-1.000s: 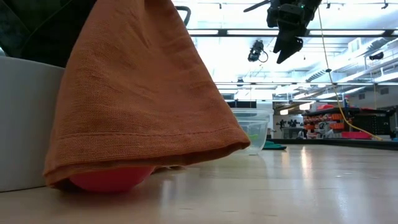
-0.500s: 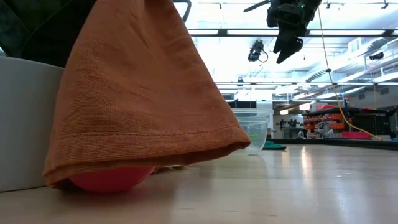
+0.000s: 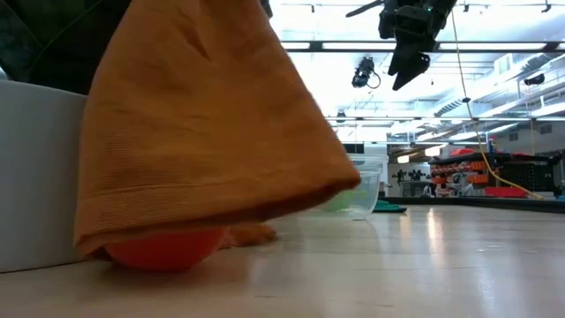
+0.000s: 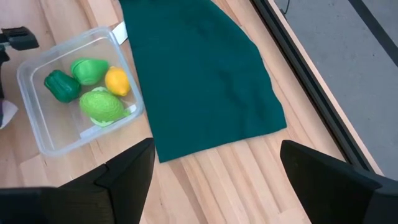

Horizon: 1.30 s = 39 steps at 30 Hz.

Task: Pick and placing Produce into tupperware
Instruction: Put the eggplant into the bin

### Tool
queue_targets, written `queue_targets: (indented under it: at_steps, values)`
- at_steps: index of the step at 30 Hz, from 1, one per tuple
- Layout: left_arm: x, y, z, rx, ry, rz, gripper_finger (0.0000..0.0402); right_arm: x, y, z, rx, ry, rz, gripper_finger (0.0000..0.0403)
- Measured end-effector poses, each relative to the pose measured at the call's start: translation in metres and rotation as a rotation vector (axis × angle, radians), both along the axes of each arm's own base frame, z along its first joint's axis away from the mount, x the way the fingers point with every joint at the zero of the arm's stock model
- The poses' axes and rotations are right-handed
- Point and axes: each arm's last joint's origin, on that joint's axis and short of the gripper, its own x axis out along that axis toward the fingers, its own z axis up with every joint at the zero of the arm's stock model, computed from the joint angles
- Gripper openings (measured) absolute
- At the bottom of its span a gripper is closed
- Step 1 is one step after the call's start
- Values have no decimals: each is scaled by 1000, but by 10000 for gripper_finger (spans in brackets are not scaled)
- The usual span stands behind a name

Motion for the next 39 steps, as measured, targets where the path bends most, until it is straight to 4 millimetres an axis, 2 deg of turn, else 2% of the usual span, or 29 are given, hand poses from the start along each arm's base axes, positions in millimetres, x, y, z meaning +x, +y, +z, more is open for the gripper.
queue_targets:
  at_steps: [10,17,22,28,32,39]
  values:
    - [-5,0,-3,1,63,-71,155,-1,1,-1,12,15,0,307]
    - [-3,13,-2,-4,62,-30,147,-2,1,-2,18,23,0,307]
    - [6,21,10,-3,19,-11,154,-2,2,-2,19,25,0,307]
    - [17,26,28,21,-38,-26,145,-3,2,-2,25,31,0,307]
    - [19,31,38,58,-18,-53,152,-3,2,-2,24,31,0,307]
    - [24,59,54,123,-17,-24,148,-3,2,-2,29,36,0,307]
